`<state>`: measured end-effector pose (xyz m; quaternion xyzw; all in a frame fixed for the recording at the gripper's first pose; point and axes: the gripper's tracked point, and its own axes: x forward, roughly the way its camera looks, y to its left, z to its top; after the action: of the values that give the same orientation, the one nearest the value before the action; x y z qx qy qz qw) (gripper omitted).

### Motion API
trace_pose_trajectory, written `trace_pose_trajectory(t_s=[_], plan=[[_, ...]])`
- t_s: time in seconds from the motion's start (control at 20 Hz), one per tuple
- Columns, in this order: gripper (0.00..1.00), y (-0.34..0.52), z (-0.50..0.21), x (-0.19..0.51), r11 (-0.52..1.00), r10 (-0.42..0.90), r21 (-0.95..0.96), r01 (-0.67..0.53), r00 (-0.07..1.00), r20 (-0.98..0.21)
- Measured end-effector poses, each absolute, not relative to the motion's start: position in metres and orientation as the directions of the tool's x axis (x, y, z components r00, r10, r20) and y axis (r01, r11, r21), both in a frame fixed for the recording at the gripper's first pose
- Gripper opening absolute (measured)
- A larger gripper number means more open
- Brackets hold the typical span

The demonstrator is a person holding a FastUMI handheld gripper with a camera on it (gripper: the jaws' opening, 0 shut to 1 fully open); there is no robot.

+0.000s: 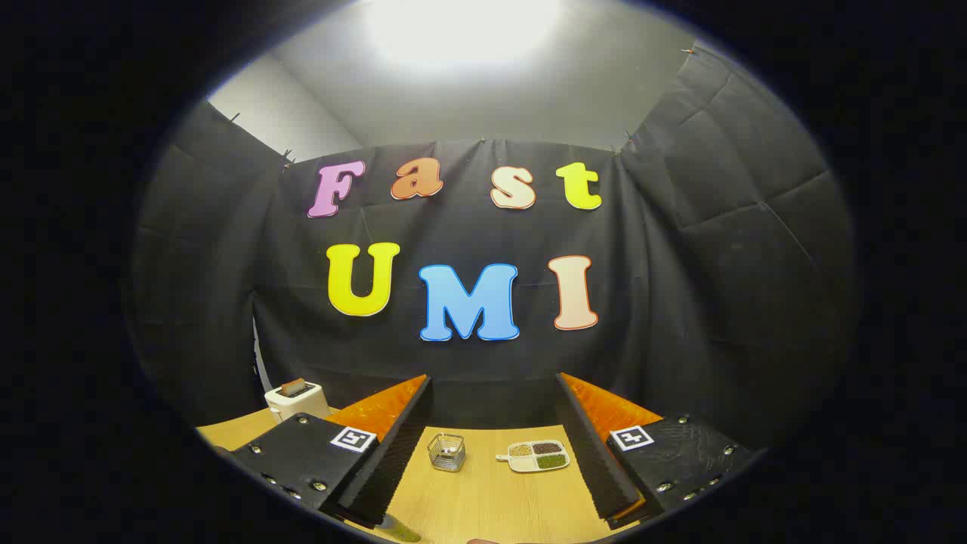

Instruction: Take the bottle from table, then pour the juice into the cup, finally place the bottle on the coaster

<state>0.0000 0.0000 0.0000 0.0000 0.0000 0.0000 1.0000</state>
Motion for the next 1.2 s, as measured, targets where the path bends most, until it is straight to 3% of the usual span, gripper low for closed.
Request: trace_pose_trajectory(t_s=[1.2], plan=[[0.97,0.028,-0.046,-0.011,0.998,0.063,0.021,-0.063,0.998,-0.014]])
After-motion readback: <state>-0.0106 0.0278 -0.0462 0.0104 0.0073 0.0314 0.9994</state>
